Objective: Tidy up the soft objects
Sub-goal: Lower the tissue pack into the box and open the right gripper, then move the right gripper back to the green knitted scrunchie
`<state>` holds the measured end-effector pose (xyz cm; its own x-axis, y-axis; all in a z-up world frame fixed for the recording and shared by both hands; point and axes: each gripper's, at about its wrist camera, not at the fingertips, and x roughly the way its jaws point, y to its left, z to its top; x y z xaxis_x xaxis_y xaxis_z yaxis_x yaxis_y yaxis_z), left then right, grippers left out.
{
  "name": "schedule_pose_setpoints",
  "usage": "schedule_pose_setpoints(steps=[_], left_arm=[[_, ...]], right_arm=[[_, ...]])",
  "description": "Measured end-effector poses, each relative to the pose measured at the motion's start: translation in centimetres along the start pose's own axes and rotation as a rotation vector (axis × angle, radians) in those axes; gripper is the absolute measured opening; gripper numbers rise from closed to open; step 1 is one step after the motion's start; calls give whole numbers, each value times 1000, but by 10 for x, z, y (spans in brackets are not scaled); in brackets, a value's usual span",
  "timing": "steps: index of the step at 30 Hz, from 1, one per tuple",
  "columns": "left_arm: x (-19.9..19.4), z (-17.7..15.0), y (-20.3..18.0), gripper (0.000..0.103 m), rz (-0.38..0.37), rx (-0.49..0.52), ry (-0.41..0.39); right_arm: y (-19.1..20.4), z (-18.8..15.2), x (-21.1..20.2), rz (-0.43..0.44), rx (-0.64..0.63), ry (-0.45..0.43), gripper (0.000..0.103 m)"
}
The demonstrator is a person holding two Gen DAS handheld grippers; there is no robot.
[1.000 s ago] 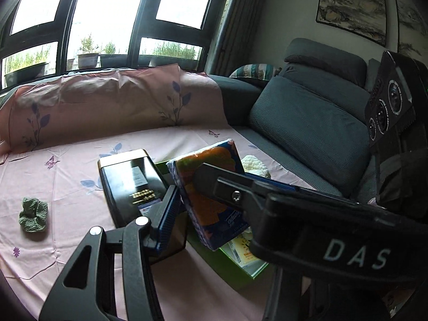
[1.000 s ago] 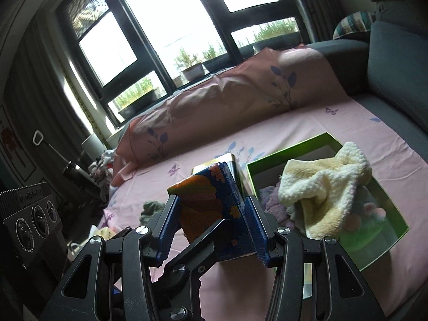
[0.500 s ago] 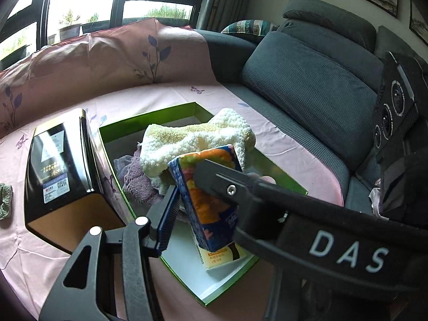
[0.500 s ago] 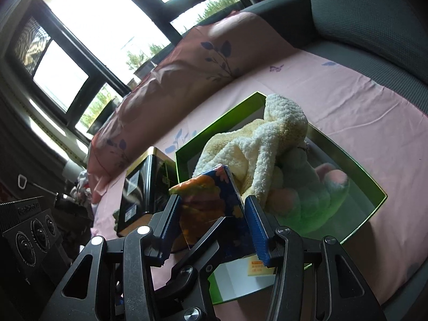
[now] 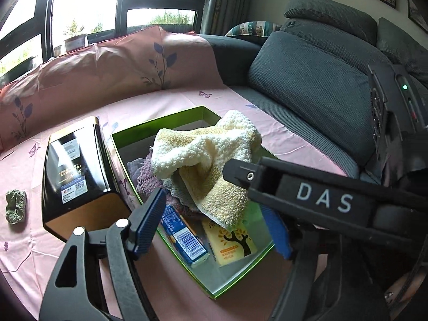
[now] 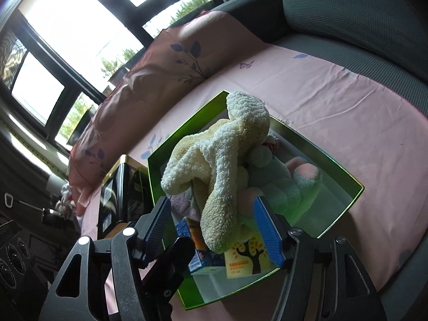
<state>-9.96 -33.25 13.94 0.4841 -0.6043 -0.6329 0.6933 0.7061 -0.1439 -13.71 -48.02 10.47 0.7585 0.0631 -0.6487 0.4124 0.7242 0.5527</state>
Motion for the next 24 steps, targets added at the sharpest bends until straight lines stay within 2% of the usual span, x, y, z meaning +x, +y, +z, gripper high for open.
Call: schedule_pose_setpoints(steps=[3, 5, 10, 11, 12, 16, 20, 24], left_arm=[[-16, -1, 9, 82, -34, -21, -16], [-27, -3, 18, 84, -34, -33, -35], [-62, -12, 53, 96, 21, -81, -101], [-67, -14, 62, 101, 32, -94, -106], [-72, -17, 71, 102, 46, -104, -109], [-88, -26, 114, 102, 179, -174, -117], [-111, -47, 162, 102, 221, -251, -113], [-129, -73, 212, 102, 365, -355, -117]], right_arm=[[2, 0, -5, -17, 2, -22, 77], [7, 1, -9, -33, -12, -38, 79], [20, 1, -16, -84, -40, -78, 84], [22, 0, -16, -85, -42, -80, 84], [25, 0, -17, -87, -46, -81, 84], [41, -2, -21, -109, -82, -99, 84], [62, -7, -23, -97, -138, -113, 84], [88, -13, -23, -95, -202, -127, 87]])
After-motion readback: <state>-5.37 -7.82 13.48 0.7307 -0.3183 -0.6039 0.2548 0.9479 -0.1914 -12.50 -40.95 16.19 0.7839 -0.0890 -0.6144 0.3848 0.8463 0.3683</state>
